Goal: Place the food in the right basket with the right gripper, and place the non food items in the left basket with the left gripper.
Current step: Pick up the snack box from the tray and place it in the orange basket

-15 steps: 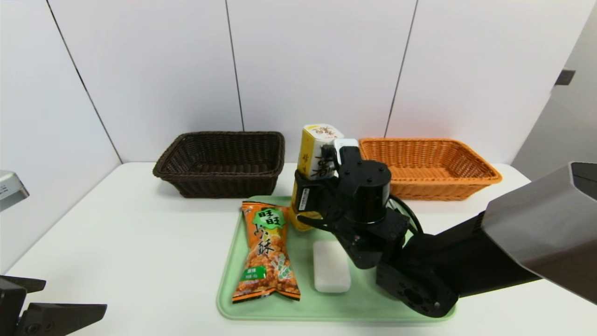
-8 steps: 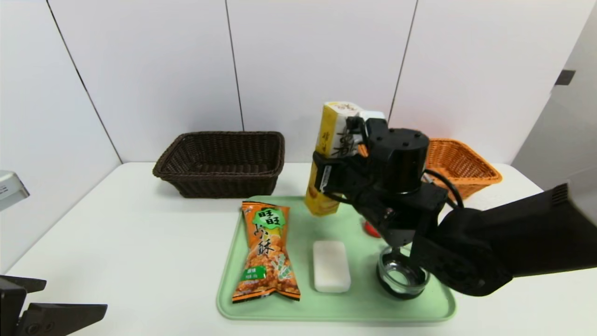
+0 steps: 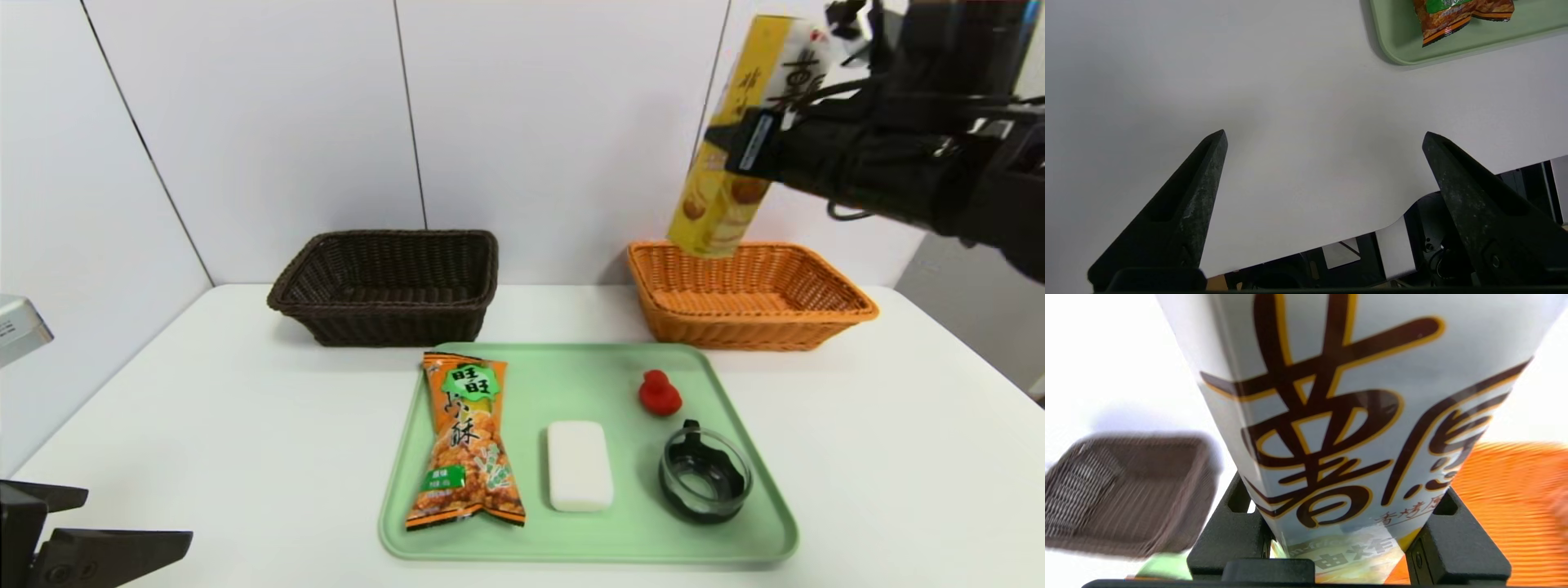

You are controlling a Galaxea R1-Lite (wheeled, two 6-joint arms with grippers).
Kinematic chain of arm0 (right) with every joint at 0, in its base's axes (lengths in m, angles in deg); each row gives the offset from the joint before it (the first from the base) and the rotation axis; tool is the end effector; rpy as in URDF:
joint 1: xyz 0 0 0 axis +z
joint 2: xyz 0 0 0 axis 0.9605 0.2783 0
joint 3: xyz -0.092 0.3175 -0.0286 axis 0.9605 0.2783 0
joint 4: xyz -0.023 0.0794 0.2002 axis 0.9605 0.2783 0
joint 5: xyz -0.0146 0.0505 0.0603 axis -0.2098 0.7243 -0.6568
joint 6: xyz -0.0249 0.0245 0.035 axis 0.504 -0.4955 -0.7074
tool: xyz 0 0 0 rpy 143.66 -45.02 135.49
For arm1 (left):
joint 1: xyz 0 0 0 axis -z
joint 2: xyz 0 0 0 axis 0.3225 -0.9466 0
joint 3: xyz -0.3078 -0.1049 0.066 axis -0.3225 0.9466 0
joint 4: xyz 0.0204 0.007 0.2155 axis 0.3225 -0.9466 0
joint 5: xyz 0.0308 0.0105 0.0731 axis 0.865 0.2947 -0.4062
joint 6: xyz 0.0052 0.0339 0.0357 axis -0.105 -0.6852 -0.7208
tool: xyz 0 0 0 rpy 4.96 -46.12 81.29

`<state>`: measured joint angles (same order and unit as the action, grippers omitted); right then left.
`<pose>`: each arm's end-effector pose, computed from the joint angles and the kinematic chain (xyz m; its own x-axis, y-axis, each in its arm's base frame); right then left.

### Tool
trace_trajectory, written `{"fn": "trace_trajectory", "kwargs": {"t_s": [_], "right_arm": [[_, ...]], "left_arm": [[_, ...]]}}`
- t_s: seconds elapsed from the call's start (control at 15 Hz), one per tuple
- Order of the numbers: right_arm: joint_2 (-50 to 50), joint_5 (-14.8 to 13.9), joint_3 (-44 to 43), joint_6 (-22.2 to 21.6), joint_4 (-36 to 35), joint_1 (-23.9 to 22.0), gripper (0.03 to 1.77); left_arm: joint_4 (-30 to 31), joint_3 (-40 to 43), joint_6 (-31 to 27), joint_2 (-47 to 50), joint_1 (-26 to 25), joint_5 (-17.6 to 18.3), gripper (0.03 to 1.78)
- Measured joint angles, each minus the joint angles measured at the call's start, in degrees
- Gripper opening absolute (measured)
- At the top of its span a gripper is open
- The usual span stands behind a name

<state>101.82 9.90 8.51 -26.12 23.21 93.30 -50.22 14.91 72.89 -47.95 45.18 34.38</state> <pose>0.3657 0.1198 0.3318 0.9865 0.1578 -0.0426 -0.1470 0.9706 0.1908 0.1098 -0.0510 0.2700 0.6369 -0.2465 -0.7305 0.2373 0.9642 -0.1185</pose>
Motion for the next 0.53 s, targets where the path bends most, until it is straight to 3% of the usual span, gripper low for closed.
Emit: {"fn": "trace_trajectory", "kwargs": {"t_s": [0.2, 0.53], "right_arm": [[-0.1, 4.0, -5.0, 0.2, 4.0, -7.3, 0.84], [4.4, 5.5, -4.7, 0.7, 3.2, -14.6, 0.84]], "left_arm": [[0.0, 0.0, 0.1, 0.1, 0.0, 0.0, 1.69], [0.0, -0.1, 0.0, 0.2, 0.0, 0.0, 1.69]]}}
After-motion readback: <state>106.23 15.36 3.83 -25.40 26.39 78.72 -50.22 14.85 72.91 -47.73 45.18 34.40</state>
